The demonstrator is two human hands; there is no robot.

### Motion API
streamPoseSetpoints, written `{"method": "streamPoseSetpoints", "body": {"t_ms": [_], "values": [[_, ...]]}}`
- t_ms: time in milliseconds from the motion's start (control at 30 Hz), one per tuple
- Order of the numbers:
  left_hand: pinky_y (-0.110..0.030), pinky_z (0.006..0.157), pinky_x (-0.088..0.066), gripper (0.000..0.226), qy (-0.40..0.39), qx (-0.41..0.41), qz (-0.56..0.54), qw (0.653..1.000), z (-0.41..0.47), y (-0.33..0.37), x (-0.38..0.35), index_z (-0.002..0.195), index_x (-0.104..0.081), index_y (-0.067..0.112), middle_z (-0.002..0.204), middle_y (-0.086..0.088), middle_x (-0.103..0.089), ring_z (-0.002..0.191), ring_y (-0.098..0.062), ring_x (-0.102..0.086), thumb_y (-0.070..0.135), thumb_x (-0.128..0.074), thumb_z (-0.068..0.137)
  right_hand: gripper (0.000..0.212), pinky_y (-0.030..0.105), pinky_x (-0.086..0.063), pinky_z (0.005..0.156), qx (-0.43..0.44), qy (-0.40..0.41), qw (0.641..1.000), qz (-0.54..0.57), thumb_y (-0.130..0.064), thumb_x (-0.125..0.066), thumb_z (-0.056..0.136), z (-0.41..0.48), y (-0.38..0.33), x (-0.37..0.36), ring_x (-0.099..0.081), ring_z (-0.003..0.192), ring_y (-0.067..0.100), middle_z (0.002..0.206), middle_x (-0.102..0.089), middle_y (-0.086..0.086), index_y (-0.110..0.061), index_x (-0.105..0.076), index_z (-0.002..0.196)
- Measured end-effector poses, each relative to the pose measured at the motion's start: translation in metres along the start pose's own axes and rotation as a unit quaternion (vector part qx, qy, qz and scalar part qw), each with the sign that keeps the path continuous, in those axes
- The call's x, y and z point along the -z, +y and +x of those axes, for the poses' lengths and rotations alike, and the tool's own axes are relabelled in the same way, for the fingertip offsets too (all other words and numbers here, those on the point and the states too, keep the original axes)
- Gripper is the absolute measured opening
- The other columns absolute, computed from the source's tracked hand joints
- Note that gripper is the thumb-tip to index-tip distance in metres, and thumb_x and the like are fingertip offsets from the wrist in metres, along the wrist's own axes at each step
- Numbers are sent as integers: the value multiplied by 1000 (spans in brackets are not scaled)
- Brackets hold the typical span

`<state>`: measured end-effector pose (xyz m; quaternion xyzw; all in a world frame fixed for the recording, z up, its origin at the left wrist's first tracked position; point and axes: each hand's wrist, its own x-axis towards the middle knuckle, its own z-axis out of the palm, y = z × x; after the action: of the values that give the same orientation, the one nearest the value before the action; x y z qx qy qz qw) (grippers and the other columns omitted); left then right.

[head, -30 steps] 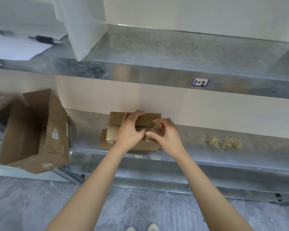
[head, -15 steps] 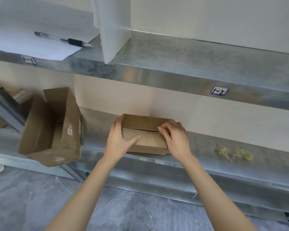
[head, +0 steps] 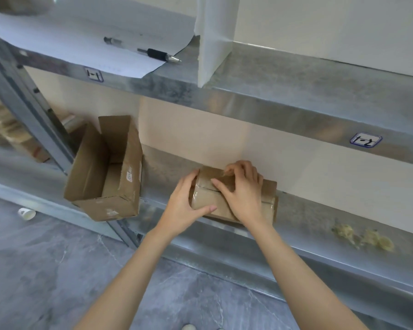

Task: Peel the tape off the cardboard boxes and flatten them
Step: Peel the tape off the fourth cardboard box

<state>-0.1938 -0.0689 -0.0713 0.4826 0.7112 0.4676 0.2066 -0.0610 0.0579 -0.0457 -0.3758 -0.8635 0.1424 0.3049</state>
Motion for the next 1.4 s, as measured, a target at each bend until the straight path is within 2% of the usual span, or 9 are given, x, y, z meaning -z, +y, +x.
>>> {"method": "streamPoseSetpoints", "body": {"t_ms": [133, 233, 400, 567, 733, 933, 1100, 1233, 1400], "values": [[-32, 105, -45, 75, 17, 32, -24, 999, 5, 3, 17, 138, -51, 21, 133, 9, -58, 122, -3, -54, 56, -75, 77, 31, 34, -32, 86, 0, -2, 1000, -14, -48, -61, 88, -2, 5, -3, -57, 97, 22, 118, -48, 2, -19, -54, 92], [-34, 101, -49, 46, 51, 54, -37, 997, 22, 12, 27, 130, -60, 16, 121, 5, -66, 113, -6, -61, 33, -72, 89, 25, 33, -32, 87, 7, 5, 999, -31, -44, -59, 91, -3, 4, -5, -60, 96, 20, 126, -54, 0, -19, -54, 92], [-28, 98, -46, 28, -1, 70, -28, 997, 57, 27, 30, 122, -63, 17, 111, 4, -69, 111, -10, -62, 25, -62, 96, 20, 31, -28, 82, 23, 22, 998, -46, -39, -63, 91, -8, 0, -2, -60, 83, 22, 87, -64, -8, -21, -55, 95], [-15, 87, -42, 23, -98, 68, 9, 993, 73, 29, 19, 115, -68, 16, 111, 5, -68, 107, -10, -61, 24, -55, 99, 30, 30, -27, 85, 25, 1, 998, -56, -44, -59, 91, -6, 2, -3, -61, 94, 20, 102, -68, -8, -23, -57, 112], [-15, 88, -47, 17, -60, 64, -76, 993, 78, 28, 21, 108, -69, 14, 102, -1, -71, 100, -9, -65, 9, -66, 92, 31, 29, -27, 85, 25, 6, 998, -60, -45, -59, 91, -5, 3, -5, -62, 93, 19, 101, -68, -10, -23, -57, 113], [-14, 70, -50, 21, -1, 66, -117, 991, 74, 29, 26, 105, -70, 9, 93, -2, -71, 82, 1, -66, 6, -75, 84, 29, 30, -27, 83, 22, 10, 998, -61, -43, -61, 90, -1, 3, -5, -62, 91, 21, 98, -68, -8, -23, -58, 110], [-21, 83, -53, 21, 75, 71, -147, 984, 70, 30, 26, 103, -66, 7, 85, -2, -71, 83, -6, -67, 0, -72, 84, 29, 30, -25, 84, 24, -6, 998, -66, -45, -58, 92, 2, 5, -6, -61, 94, 21, 101, -68, -8, -24, -57, 112], [-30, 83, -52, 20, 140, 73, -151, 976, 66, 32, 21, 89, -61, 13, 85, -2, -68, 83, -11, -65, -5, -69, 84, 29, 30, -25, 85, 24, -18, 998, -62, -45, -56, 93, 2, 5, -6, -60, 96, 21, 103, -67, -8, -24, -55, 113], [-44, 84, -57, 28, 160, 40, -172, 971, 66, 39, 25, 89, -58, 14, 84, -7, -66, 82, -20, -67, -11, -65, 81, 29, 29, -24, 86, 9, -30, 998, -50, -47, -53, 95, 7, 9, -3, -58, 97, 20, 105, -66, -9, -26, -53, 115]]}}
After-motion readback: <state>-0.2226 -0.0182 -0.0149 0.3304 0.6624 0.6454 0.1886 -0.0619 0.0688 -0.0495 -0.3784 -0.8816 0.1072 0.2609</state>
